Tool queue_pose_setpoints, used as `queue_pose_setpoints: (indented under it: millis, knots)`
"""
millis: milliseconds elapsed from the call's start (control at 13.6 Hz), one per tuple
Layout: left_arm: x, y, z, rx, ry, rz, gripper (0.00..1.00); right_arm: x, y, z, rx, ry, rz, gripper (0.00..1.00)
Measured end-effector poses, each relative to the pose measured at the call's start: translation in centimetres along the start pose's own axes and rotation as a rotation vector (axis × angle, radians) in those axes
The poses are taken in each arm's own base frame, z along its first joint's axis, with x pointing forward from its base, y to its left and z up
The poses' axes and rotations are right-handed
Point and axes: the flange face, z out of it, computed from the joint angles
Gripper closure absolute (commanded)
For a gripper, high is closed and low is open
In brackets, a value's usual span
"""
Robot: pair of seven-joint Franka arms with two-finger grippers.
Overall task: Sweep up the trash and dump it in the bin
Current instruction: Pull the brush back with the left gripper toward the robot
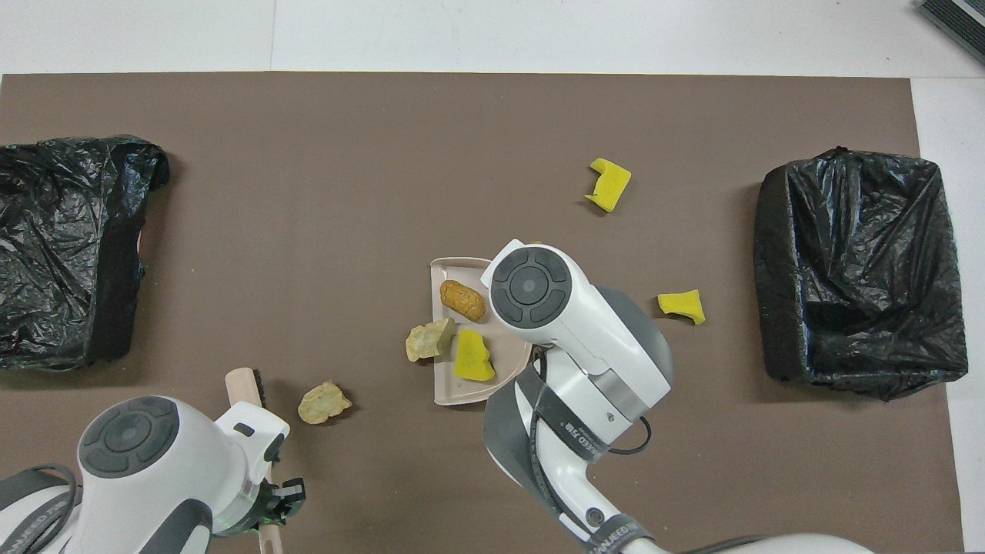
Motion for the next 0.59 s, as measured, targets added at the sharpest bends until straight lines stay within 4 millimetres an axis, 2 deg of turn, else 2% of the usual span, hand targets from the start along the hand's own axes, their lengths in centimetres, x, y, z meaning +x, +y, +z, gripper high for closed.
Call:
queue_pose_setpoints:
  millis: [295, 589]
  knots:
    - [0.5, 0.3, 1.9, -0.045, 0.001, -0.016, 1.0, 0.0, 0.0, 0.0, 0.0, 0.0, 0.0, 1.0]
    - [1.0, 1.9, 3.5, -0.092, 0.013, -0.014, 1.0, 0.0, 0.0, 0.0, 0.0, 0.0, 0.0, 1.0]
